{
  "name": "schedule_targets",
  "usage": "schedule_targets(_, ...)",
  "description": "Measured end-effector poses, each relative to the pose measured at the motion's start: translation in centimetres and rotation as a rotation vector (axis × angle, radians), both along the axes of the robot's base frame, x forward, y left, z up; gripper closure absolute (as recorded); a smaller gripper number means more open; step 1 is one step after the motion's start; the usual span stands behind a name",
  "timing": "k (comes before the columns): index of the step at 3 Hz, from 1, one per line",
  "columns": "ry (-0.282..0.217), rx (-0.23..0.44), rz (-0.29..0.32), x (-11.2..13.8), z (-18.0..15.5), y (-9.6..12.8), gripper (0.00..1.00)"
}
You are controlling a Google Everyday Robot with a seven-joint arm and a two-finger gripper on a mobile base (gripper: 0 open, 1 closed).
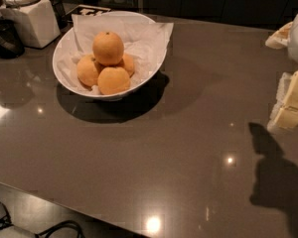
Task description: Pick orange from white bowl
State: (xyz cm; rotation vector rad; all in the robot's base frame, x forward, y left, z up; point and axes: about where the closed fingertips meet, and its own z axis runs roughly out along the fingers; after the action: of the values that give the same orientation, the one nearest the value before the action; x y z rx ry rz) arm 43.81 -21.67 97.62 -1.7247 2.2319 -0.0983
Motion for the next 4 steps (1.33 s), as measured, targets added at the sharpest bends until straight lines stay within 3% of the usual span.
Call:
schedule_targets(2,0.012,-0.006,-0.016,0.6,0.2,0.5,0.00)
schedule_targets(3,0.050,-0.029,-0.017,2.7,0.6,2.5,0.00)
schedule_targets(4,0.093,-0.033,0.035,6.1,0.2,5.4,0.00)
